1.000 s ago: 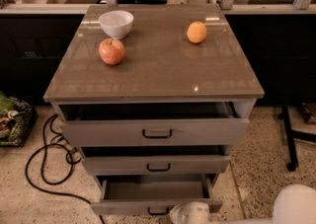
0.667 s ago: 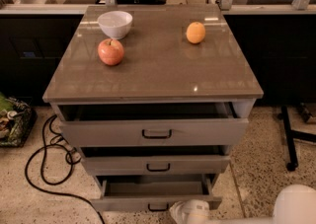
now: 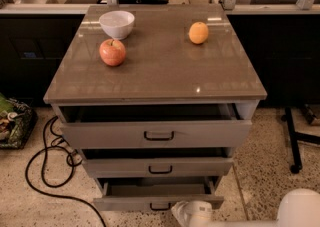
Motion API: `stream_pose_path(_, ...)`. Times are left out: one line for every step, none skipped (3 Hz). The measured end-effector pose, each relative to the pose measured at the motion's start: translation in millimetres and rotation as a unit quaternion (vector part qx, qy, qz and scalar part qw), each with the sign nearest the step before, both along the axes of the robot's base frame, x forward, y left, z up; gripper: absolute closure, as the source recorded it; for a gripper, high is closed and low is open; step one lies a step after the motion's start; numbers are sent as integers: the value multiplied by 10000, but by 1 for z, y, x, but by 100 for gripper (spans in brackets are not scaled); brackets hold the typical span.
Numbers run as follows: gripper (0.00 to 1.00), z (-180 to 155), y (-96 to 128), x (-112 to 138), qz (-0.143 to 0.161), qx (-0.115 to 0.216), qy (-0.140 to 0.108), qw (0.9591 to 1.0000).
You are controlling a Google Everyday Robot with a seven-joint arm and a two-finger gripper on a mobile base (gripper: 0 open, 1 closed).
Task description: Close bottom drawer
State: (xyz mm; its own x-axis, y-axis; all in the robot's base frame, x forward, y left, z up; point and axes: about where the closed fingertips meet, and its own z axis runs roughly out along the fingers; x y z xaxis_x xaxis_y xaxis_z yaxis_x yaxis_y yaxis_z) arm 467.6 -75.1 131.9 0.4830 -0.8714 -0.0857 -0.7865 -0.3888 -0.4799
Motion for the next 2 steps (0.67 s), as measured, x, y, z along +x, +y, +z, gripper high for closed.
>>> stream_pose_path(100, 7, 0, 20, 63, -53, -250, 9997)
stream_pose_path(100, 7, 0, 17, 64, -52, -251, 9997)
